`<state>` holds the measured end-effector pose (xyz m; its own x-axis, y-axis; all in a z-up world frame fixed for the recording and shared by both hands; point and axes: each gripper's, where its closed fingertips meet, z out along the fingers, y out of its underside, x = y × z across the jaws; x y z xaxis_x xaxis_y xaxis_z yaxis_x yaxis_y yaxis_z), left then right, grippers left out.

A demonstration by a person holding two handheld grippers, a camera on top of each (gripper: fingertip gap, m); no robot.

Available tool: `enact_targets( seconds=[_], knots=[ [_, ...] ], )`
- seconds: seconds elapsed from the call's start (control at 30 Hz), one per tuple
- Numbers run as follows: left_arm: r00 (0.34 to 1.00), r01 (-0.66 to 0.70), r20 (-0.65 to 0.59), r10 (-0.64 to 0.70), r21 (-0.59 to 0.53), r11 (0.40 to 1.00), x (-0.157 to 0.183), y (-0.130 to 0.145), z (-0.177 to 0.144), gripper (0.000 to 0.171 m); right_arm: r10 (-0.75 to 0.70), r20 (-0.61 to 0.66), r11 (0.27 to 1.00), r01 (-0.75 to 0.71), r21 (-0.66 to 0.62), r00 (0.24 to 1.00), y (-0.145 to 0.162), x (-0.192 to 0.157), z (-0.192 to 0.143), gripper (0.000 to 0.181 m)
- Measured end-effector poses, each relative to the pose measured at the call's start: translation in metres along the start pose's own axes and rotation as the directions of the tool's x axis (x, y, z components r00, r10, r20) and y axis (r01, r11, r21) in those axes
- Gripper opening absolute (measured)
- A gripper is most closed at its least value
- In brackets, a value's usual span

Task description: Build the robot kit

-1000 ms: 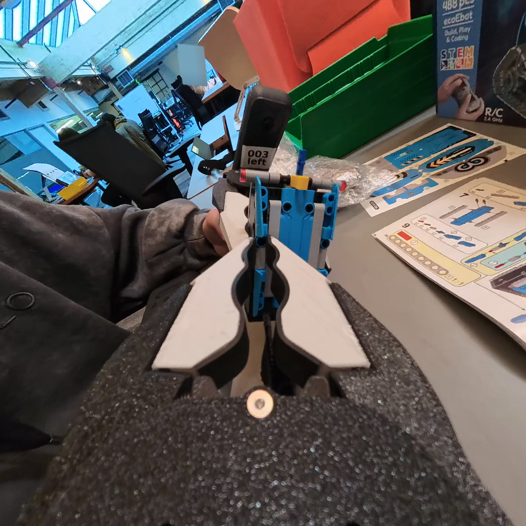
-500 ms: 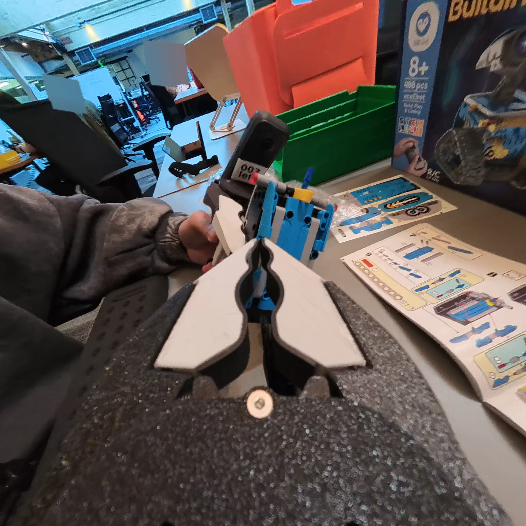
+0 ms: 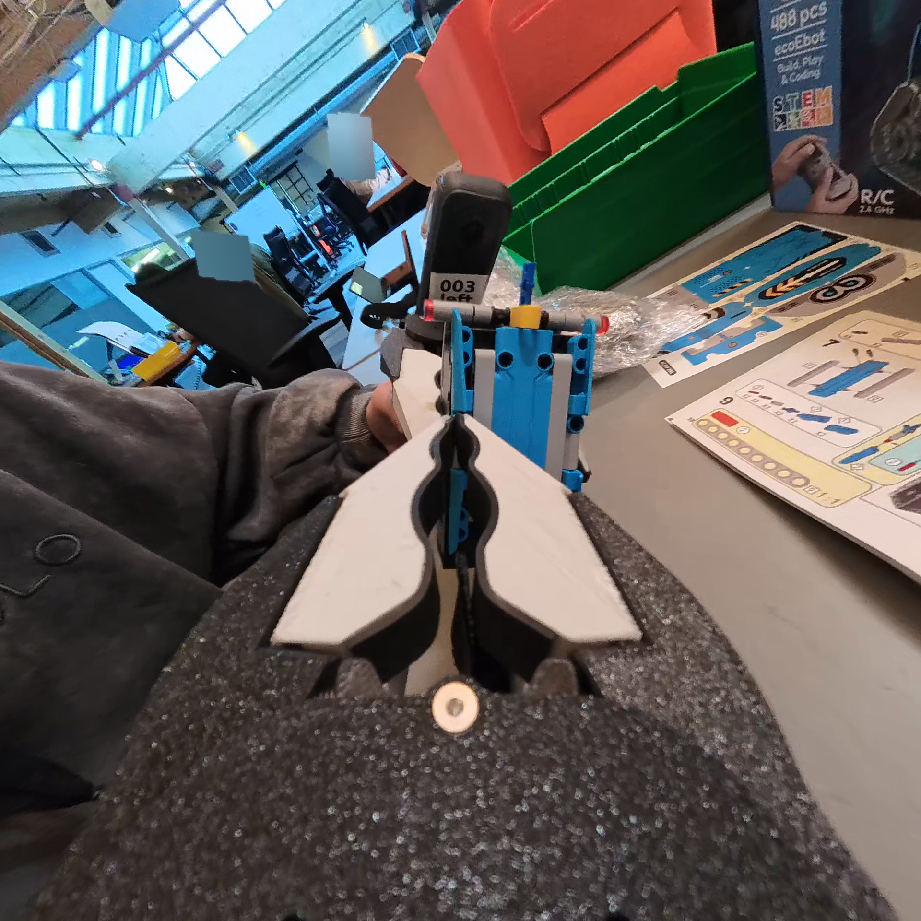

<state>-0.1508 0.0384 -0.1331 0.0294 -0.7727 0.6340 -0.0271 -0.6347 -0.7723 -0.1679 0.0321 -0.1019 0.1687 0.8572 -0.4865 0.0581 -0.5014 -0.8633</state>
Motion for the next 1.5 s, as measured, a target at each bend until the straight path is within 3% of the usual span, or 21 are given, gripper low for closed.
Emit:
enact_targets(
  seconds=[0.27,0.43,0.5,0.6,0.73,0.83,0.97,1.1,1.2,1.33,1.5],
  knots=[
    [1.0,-0.027,0.003,0.027,-0.016,1.0,-0.002,-0.002,-0.004,0.065,-0.064,0.039,0.998,0.063,0.03,0.997,-0.009,-0.004,-0.006,0.0],
    [0.989,-0.078,-0.13,0.074,-0.027,0.997,0.024,0.002,-0.009,0.066,-0.006,0.066,0.989,-0.003,0.145,0.998,-0.028,0.002,-0.023,0.05],
    [0.986,-0.1,-0.139,0.095,-0.033,0.994,0.027,0.003,-0.009,0.066,0.018,0.064,0.995,-0.024,0.095,0.998,-0.018,0.002,-0.015,0.072],
    [0.984,-0.113,-0.147,0.1,-0.078,0.991,0.028,0.011,-0.004,0.066,0.025,0.095,1.0,-0.027,0.013,0.995,-0.002,-0.009,0.002,0.084],
    [0.982,-0.164,-0.114,0.147,-0.158,0.974,0.026,0.024,0.006,0.066,-0.049,0.054,0.997,0.053,-0.065,0.997,0.012,-0.013,0.016,0.081],
    [0.972,-0.232,-0.084,0.219,-0.207,0.951,0.025,0.032,0.012,0.066,-0.085,0.002,0.993,0.085,-0.081,0.996,0.015,-0.006,0.015,0.066],
    [0.961,-0.278,-0.037,0.276,-0.187,0.942,0.019,0.026,0.013,0.068,-0.14,-0.041,0.985,0.135,-0.104,0.989,0.014,-0.001,0.009,0.065],
    [0.974,-0.219,0.006,0.225,-0.207,0.954,0.008,0.026,0.005,0.077,-0.211,-0.159,0.976,0.2,-0.081,0.965,0.01,0.009,-0.009,0.065],
    [0.978,-0.184,0.067,0.195,-0.145,0.972,-0.001,0.015,-0.008,0.078,-0.223,-0.325,0.975,0.211,-0.071,0.919,0.009,0.032,-0.036,0.065],
    [0.97,-0.19,0.147,0.195,-0.044,0.981,-0.008,-0.003,-0.023,0.064,-0.275,-0.522,0.96,0.265,-0.096,0.807,0.006,0.058,-0.067,0.065],
    [0.946,-0.258,0.193,0.261,-0.04,0.965,-0.008,-0.008,-0.024,0.06,-0.273,-0.577,0.956,0.282,-0.076,0.77,0.003,0.068,-0.065,0.065]
  ],
)
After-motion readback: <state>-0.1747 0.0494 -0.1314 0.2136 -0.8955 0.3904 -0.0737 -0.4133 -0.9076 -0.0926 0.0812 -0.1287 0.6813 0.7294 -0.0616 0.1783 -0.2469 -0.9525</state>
